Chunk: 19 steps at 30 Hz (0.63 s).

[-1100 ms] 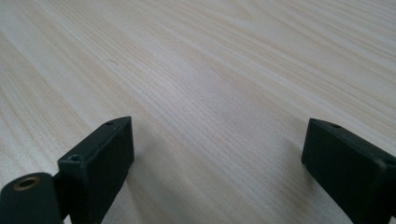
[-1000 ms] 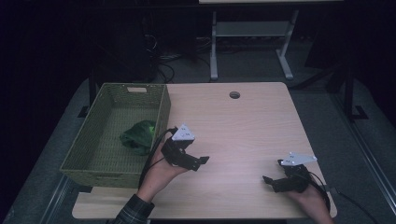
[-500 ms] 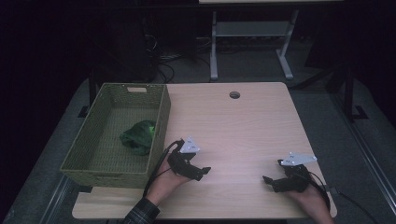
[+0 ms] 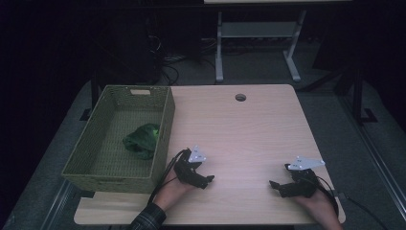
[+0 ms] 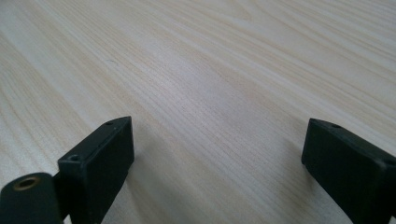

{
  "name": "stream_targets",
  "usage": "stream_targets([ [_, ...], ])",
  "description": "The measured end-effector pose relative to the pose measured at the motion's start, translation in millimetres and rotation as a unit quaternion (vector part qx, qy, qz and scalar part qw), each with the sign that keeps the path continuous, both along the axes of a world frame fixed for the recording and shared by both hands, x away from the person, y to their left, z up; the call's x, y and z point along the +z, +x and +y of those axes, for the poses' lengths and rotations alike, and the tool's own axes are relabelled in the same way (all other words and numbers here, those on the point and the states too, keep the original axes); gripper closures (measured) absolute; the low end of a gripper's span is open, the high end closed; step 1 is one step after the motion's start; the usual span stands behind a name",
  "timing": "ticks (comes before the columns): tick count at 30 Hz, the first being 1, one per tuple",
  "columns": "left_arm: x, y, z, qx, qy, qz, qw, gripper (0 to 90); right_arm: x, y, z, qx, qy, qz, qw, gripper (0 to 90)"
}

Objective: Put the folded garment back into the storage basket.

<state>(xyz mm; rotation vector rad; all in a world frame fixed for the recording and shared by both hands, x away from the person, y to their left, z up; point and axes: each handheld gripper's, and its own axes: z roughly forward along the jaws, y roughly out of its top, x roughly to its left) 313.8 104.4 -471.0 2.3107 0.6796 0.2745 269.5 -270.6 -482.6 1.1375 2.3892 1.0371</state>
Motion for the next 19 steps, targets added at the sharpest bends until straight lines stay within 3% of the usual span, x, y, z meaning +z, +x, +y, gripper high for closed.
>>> stream_targets([
  [5,-7.0,-3.0,1.4,-0.003,-0.021,-0.012,0.9997,12.6,-0.1,-0.6,0.0,-0.002,-0.001,-0.001,1.0000,8.9],
  [19,-7.0,-3.2,1.6,-0.001,-0.021,-0.011,0.9997,12.7,-0.1,-0.8,-0.1,-0.003,-0.001,-0.002,1.0000,8.9],
])
